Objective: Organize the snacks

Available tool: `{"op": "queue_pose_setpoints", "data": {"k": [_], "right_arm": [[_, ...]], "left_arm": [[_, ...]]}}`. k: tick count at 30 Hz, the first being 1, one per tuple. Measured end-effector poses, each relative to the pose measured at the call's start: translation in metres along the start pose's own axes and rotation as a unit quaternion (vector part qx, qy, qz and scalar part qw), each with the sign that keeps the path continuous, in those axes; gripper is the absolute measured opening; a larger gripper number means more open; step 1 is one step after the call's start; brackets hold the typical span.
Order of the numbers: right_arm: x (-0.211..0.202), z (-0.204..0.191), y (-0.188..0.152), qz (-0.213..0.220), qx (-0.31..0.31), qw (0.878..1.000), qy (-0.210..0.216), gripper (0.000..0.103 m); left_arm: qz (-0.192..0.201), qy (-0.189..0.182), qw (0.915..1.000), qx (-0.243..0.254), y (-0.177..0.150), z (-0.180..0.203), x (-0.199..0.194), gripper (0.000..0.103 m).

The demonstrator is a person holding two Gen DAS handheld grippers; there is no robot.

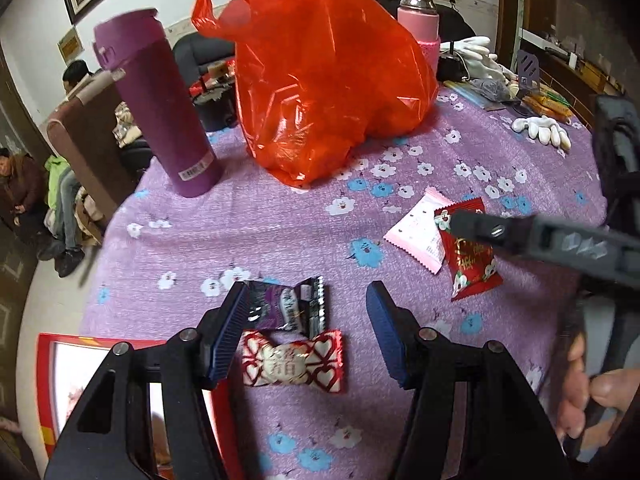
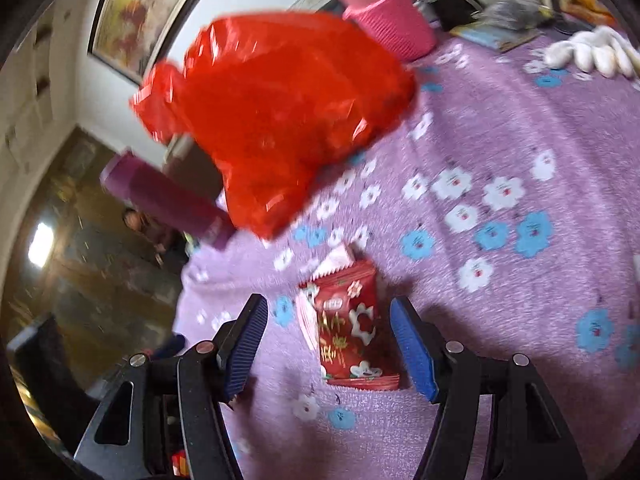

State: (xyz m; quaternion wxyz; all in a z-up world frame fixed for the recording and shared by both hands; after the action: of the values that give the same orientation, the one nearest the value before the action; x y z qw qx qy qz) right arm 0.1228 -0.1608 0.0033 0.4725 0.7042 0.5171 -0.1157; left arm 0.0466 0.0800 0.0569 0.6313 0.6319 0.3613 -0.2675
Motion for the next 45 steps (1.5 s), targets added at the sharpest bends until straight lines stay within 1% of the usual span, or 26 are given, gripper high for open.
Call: {"op": "queue_pose_setpoints", "data": {"k": [3, 6, 7, 8, 10, 12, 14, 15, 16, 19, 20, 25, 29, 32, 36, 38, 40, 42, 45], "right_arm": [[0.011, -0.008, -0.002, -0.008, -0.041, 0.998, -0.046, 0.065], [0.017, -0.019, -0.005, -0.007, -0.088, 0.992, -0.085, 0.060], [0.018, -0.022, -0.005, -0.007, -0.101, 0.990, -0.102, 0.053], [0.020, -0.025, -0.007, -0.008, -0.119, 0.985, -0.126, 0.043], [0.023, -0.029, -0.008, -0.015, -0.147, 0.978, -0.149, 0.039], [0.020, -0.025, -0.006, -0.017, -0.136, 0.977, -0.163, 0.037], [0.012, -0.011, -0.001, -0.011, -0.120, 0.972, -0.200, 0.036], [0.006, -0.003, 0.002, -0.007, -0.106, 0.972, -0.208, 0.036], [-0.003, 0.013, 0.007, 0.000, -0.079, 0.976, -0.205, 0.035], [-0.016, 0.035, 0.012, 0.012, -0.044, 0.977, -0.208, 0.034], [-0.019, 0.041, 0.013, 0.014, -0.033, 0.979, -0.201, 0.034], [-0.022, 0.049, 0.016, 0.014, -0.018, 0.982, -0.190, 0.034], [-0.026, 0.054, 0.019, 0.016, 0.004, 0.986, -0.166, 0.034], [-0.028, 0.061, 0.018, 0.017, 0.021, 0.988, -0.150, 0.034], [-0.027, 0.058, 0.018, 0.016, 0.017, 0.988, -0.154, 0.035], [-0.027, 0.059, 0.018, 0.017, 0.022, 0.988, -0.150, 0.035], [-0.028, 0.060, 0.017, 0.017, 0.025, 0.989, -0.147, 0.035], [-0.027, 0.058, 0.017, 0.017, 0.023, 0.988, -0.149, 0.035], [-0.027, 0.059, 0.017, 0.019, 0.025, 0.989, -0.148, 0.036]], "left_arm": [[0.002, 0.002, 1.0000, 0.003, -0.003, -0.004, -0.007, 0.059], [0.005, 0.006, 0.9999, 0.009, -0.005, -0.005, -0.010, 0.059], [0.005, 0.006, 0.9999, 0.011, -0.005, -0.003, -0.010, 0.059], [0.004, 0.006, 0.9999, 0.014, -0.005, -0.002, -0.009, 0.059], [0.003, 0.008, 0.9997, 0.022, -0.003, 0.004, -0.006, 0.059], [0.004, 0.008, 0.9995, 0.029, -0.002, 0.012, -0.004, 0.059], [0.005, 0.009, 0.9991, 0.040, 0.003, 0.023, 0.002, 0.059], [0.007, 0.010, 0.9989, 0.046, 0.005, 0.029, 0.004, 0.059], [0.010, 0.009, 0.9984, 0.055, 0.008, 0.036, 0.008, 0.059], [0.012, 0.013, 0.9970, 0.076, 0.018, 0.055, 0.022, 0.059], [0.008, 0.011, 0.9967, 0.080, 0.021, 0.062, 0.028, 0.059], [-0.007, 0.000, 0.9963, 0.085, 0.026, 0.090, 0.049, 0.059], [-0.013, -0.001, 0.9953, 0.096, 0.026, 0.106, 0.061, 0.059], [-0.020, -0.003, 0.9959, 0.088, 0.029, 0.108, 0.069, 0.059], [-0.024, -0.024, 0.9971, 0.068, 0.033, 0.110, 0.073, 0.059], [-0.024, -0.030, 0.9979, 0.052, 0.038, 0.108, 0.072, 0.059], [-0.022, -0.029, 0.9987, 0.037, 0.044, 0.106, 0.071, 0.059], [-0.022, -0.024, 0.9990, 0.032, 0.047, 0.107, 0.075, 0.059], [-0.037, -0.007, 0.9991, 0.018, 0.050, 0.111, 0.090, 0.059]]}}
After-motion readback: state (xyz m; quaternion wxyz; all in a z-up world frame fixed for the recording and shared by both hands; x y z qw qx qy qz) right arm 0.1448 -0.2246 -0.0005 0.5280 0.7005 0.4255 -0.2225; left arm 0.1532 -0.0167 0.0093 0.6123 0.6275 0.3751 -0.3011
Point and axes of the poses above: each gripper's, at about its wrist camera, not at the fingertips, and x roughly the way its jaws point, z to its right, y to its top, the point moved 1 cm from there along x, roughly the way its jaws point, and after that the axes turned 9 degrees about -x, right-handed, at the moved point
